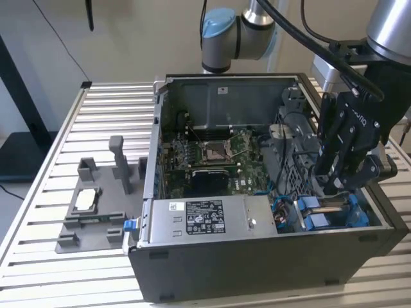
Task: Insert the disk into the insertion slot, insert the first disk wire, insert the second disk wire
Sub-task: 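Insert the disk into the insertion slot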
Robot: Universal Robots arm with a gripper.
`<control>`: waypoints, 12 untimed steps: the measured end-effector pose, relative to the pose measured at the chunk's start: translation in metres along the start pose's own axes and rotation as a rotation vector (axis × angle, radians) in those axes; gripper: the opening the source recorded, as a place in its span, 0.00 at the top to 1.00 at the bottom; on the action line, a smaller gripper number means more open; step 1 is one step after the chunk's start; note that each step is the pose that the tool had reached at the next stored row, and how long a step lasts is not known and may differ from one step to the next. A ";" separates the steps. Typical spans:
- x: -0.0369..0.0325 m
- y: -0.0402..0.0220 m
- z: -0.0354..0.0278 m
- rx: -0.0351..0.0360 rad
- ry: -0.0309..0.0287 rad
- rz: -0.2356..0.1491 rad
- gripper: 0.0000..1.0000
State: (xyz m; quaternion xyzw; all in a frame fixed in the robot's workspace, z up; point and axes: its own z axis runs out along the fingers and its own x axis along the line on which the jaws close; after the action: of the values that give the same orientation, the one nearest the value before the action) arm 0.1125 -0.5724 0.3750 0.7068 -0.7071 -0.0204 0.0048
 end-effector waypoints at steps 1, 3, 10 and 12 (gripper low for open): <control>0.0000 0.0000 0.0000 0.0000 -0.0001 0.000 0.60; -0.0001 0.0001 -0.0027 -0.0001 0.0000 0.000 0.60; -0.0010 0.0012 -0.0183 0.0114 0.0000 0.000 0.60; -0.0015 0.0016 -0.0212 0.0216 0.0000 0.000 0.60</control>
State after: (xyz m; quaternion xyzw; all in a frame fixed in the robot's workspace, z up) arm 0.1116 -0.5714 0.3963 0.7070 -0.7071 -0.0127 -0.0029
